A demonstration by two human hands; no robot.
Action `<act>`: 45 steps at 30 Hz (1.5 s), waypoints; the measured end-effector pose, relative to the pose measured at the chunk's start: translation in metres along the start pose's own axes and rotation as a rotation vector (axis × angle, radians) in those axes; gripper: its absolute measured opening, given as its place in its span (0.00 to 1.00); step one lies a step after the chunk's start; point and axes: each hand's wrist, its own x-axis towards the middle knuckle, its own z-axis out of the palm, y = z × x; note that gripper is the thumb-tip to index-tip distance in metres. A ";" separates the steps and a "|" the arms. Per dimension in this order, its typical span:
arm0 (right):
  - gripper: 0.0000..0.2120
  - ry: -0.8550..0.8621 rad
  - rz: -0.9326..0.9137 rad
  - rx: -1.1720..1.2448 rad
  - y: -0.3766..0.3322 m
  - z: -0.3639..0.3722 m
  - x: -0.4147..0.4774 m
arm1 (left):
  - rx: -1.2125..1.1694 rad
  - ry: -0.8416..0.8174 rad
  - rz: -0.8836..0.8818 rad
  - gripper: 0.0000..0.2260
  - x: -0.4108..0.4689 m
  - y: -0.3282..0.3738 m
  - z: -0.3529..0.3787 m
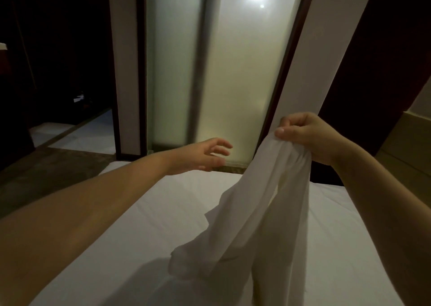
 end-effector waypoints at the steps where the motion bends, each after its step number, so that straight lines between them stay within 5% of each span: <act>1: 0.26 -0.035 0.012 -0.043 0.000 0.000 0.001 | -0.069 -0.036 0.045 0.23 0.007 0.010 0.009; 6: 0.19 -0.012 0.063 -0.230 -0.001 0.003 -0.003 | -0.298 -0.154 0.138 0.24 0.029 0.040 0.037; 12: 0.14 0.086 0.126 -0.429 0.004 0.007 -0.008 | -0.275 -0.012 0.185 0.10 0.031 0.037 0.046; 16: 0.13 0.238 0.123 -0.467 0.013 0.001 -0.007 | -0.063 -0.016 0.156 0.04 0.019 0.030 0.041; 26: 0.18 0.821 0.210 -0.370 0.056 -0.012 0.003 | -0.022 0.084 -0.130 0.10 -0.032 -0.010 -0.004; 36: 0.21 0.715 0.270 -0.342 0.047 0.011 -0.010 | -0.013 0.605 0.000 0.02 -0.053 0.003 -0.011; 45: 0.15 0.630 0.254 -0.299 0.038 0.014 -0.035 | -0.086 0.712 0.101 0.07 -0.055 0.019 -0.006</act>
